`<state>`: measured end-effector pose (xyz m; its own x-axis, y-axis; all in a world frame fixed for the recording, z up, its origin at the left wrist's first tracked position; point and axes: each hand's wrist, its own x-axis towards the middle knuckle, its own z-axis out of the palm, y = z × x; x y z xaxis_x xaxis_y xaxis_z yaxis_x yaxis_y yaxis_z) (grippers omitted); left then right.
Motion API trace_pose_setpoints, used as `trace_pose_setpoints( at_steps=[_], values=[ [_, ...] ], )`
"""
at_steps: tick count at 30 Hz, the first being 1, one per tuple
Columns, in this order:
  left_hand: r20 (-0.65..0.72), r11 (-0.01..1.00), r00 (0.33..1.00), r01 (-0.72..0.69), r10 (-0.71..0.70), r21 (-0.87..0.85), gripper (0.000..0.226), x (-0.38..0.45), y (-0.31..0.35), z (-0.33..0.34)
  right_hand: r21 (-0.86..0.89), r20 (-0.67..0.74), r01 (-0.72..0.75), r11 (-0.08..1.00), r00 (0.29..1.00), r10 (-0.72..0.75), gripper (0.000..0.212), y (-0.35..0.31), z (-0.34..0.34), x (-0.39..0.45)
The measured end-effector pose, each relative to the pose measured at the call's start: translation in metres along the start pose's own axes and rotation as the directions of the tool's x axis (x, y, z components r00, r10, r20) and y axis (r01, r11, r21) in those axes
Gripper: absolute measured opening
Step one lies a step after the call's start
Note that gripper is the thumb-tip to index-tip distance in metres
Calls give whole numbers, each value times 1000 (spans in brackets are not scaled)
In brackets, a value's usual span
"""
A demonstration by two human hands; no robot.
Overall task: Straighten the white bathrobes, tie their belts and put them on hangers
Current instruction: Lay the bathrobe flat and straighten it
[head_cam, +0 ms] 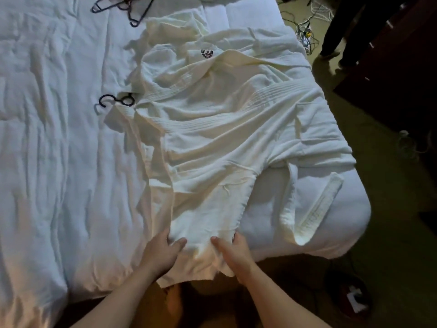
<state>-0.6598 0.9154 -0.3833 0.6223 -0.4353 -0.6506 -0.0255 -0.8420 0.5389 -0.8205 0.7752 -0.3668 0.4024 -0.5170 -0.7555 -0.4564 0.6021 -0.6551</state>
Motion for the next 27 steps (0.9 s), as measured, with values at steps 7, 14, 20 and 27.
trace_pose_setpoints(
  at_steps=[7, 14, 20, 27],
  values=[
    [-230, 995, 969, -97, 94, 1, 14, -7, -23, -56, -169, -104, 8, 986, 994, -26, 28, 20, 48, -5],
    [25, 972, 994, 95, -102, 213, 23, 0, -36, -45, -595, -176, -183, 782, 980, 95, 60, 18, 33, -3],
    [-141, 996, 990, 22, -10, 82, 31, 30, 12, -64, -783, -406, -275, 558, 906, -123, 71, -15, 30, -6],
    [-248, 992, 969, -38, 7, -124, 39, 88, 85, -71, -868, -185, -1, 496, 928, -323, 70, -59, 50, 26]
  ],
)
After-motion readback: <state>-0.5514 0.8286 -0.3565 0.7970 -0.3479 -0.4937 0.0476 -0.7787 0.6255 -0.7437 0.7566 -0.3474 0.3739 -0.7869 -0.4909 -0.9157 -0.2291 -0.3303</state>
